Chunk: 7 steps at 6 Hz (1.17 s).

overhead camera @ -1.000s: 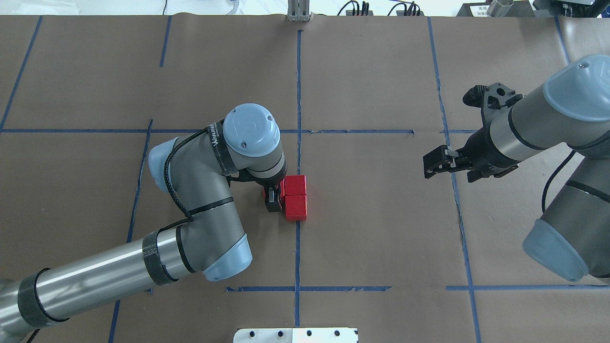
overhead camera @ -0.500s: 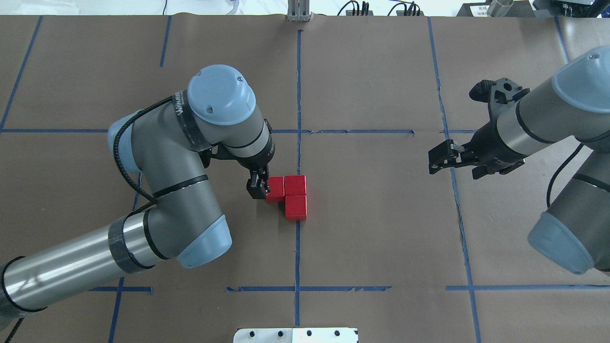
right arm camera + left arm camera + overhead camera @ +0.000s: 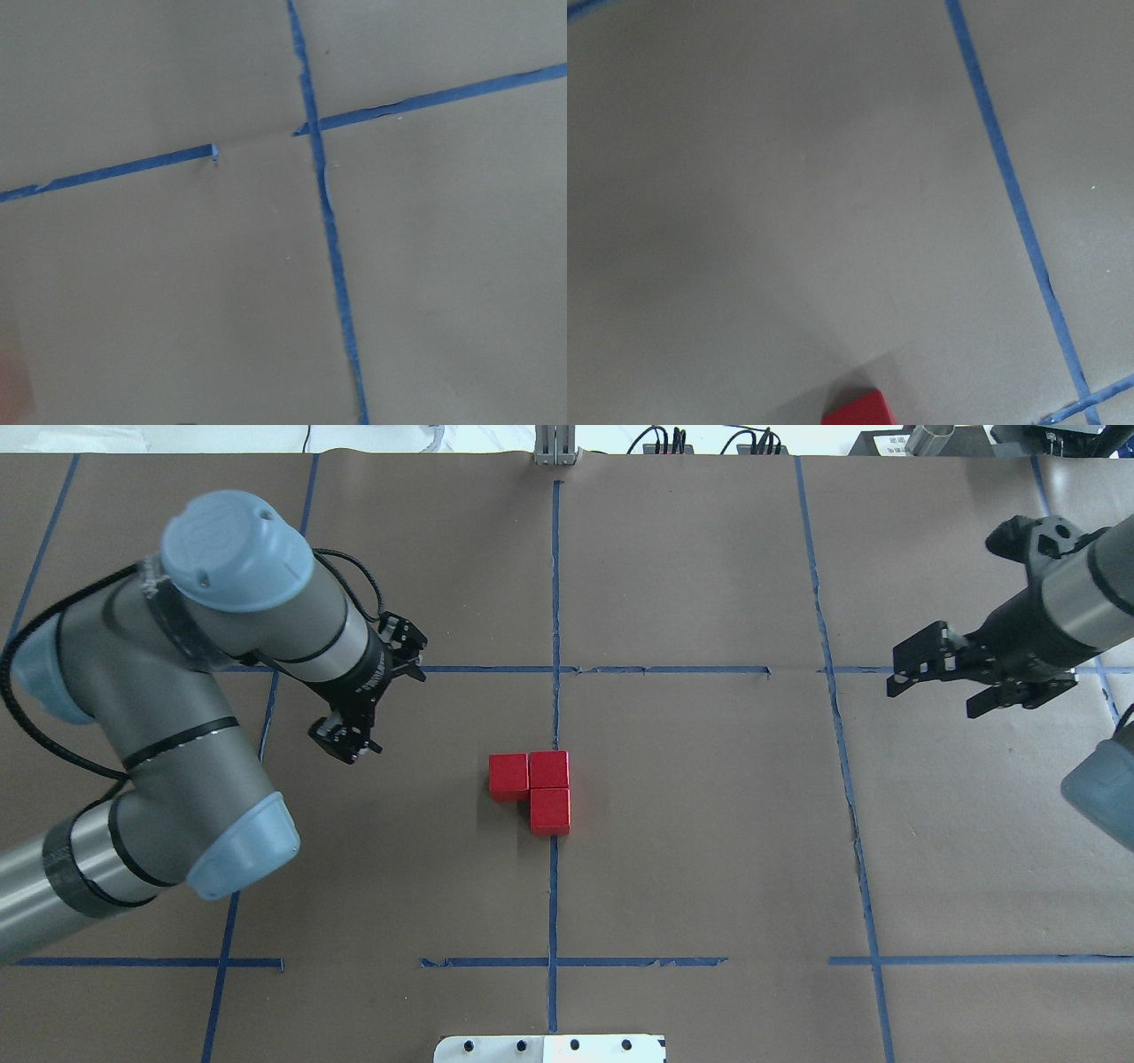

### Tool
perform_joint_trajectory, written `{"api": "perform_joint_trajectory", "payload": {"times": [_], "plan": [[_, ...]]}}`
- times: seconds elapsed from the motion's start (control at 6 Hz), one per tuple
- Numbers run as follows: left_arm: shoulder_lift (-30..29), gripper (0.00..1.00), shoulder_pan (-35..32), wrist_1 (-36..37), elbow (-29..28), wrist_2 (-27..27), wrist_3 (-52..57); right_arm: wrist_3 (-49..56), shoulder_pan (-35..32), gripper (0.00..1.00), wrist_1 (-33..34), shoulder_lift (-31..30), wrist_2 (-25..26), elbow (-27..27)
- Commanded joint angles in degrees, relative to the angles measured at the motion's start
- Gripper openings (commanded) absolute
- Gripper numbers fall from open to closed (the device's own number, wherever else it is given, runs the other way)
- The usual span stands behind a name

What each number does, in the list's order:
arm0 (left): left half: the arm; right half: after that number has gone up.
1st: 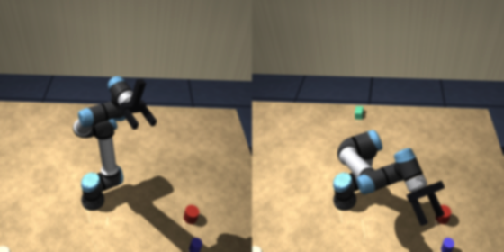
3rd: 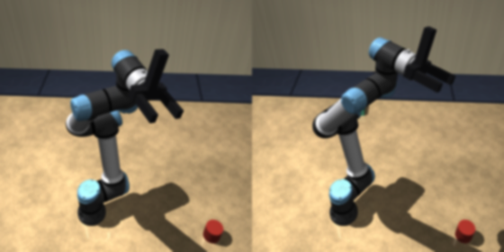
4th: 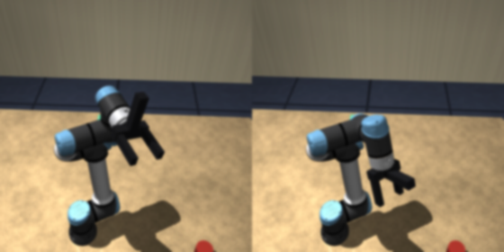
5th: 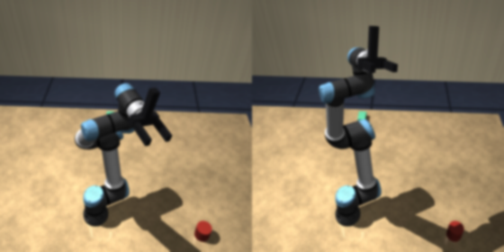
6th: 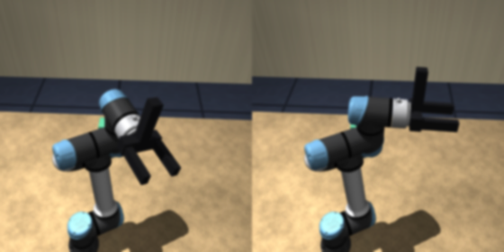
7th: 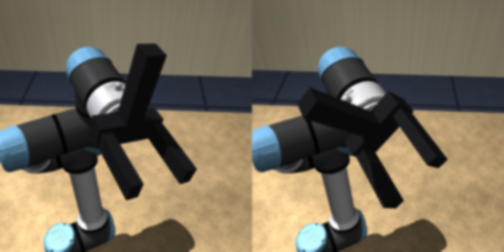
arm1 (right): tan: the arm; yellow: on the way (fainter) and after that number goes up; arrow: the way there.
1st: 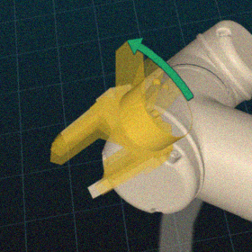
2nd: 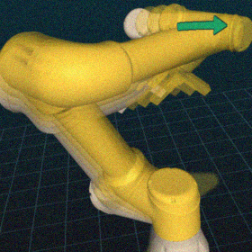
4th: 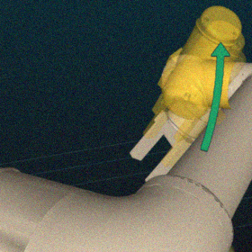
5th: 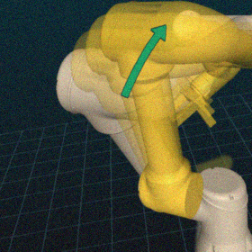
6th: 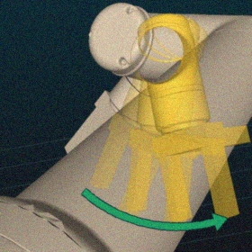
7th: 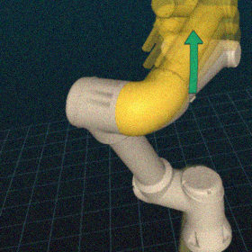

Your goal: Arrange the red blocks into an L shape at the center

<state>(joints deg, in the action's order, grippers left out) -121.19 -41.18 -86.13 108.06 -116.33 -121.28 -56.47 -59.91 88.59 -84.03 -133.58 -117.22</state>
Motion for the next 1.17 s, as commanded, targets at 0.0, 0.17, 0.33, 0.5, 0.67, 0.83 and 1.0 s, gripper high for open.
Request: {"api": "perform_joint_trajectory", "payload": {"times": [0.0, 0.17, 0.33, 0.5, 0.67, 0.83, 1.0], "plan": [[8.9, 1.00, -9.5, -0.4, 3.5, -6.3, 24.7, 13.8, -10.3, 1.00, 0.1, -6.2, -2.6, 3.4], [13.6, 1.00, -13.4, -0.4, 4.3, -7.1, 35.7, 21.8, -14.2, 1.00, 3.0, -7.4, -2.6, 5.0], [19.3, 1.00, -18.8, -0.5, 4.8, -7.7, 51.9, 32.3, -18.9, 1.00, 9.7, -7.5, -2.4, 5.2], [24.5, 1.00, -26.1, -0.6, 4.3, -11.9, 69.6, 44.8, -23.9, 1.00, 16.9, -7.4, -1.9, 5.6], [29.0, 1.00, -32.8, -0.2, 3.9, -13.5, 89.2, 52.9, -26.3, 1.00, 20.4, -7.9, -1.1, 6.1], [33.2, 1.00, -38.0, -0.2, 3.8, -13.5, 101.5, 58.5, -27.6, 1.00, 20.0, -10.1, -1.0, 6.6], [35.8, 1.00, -42.1, -0.2, 2.5, -13.6, 112.7, 64.8, -29.2, 1.00, 19.9, -12.0, -1.0, 6.7]]}}
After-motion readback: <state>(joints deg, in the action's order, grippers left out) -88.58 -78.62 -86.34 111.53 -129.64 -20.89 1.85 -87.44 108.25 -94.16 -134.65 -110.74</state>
